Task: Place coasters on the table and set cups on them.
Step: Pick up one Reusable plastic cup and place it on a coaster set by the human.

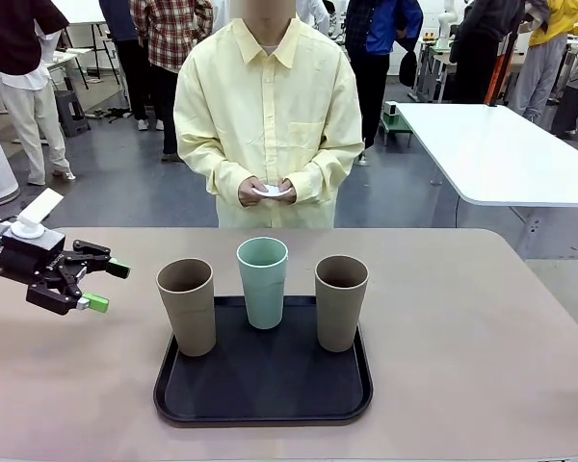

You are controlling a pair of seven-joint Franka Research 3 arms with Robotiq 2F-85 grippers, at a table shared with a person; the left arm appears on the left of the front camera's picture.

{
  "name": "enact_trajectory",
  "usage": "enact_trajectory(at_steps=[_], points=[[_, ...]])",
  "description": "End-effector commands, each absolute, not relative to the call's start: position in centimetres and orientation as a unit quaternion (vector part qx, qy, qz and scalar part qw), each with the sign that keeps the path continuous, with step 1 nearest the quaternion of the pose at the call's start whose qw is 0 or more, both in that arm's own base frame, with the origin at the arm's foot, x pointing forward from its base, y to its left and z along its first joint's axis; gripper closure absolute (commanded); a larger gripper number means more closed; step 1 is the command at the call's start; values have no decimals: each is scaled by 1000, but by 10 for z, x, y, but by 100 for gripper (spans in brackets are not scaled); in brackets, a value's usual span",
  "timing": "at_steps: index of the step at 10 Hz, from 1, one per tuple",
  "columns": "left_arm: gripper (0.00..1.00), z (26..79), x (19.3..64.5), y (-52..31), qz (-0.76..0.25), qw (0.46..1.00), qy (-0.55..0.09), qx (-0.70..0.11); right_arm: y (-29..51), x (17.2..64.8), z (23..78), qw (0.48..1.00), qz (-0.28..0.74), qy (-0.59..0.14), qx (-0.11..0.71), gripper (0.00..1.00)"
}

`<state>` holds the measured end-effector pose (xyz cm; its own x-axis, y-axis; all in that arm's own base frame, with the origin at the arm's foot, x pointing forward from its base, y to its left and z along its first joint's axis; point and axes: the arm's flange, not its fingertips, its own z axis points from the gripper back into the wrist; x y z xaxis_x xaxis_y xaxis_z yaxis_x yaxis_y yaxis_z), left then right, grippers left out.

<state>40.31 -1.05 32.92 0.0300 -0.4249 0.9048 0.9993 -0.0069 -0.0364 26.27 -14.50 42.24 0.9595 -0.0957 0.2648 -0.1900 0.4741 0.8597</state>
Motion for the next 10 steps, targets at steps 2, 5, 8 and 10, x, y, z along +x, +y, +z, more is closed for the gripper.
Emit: enact_trajectory(at_steps=[2, 5, 8, 10], points=[[0, 328, 403, -12, -593, 598, -366, -395, -146, 264, 423, 842, 30, -145, 519, 0], [0, 328, 403, -12, -593, 598, -366, -395, -146, 264, 423, 842, 30, -145, 519, 0], [0, 308, 403, -27, -605, 562, -390, -407, -146, 264, 423, 842, 30, -145, 519, 0], [0, 299, 402, -37, -584, 563, -397, -429, -146, 264, 423, 842, 30, -145, 519, 0]])
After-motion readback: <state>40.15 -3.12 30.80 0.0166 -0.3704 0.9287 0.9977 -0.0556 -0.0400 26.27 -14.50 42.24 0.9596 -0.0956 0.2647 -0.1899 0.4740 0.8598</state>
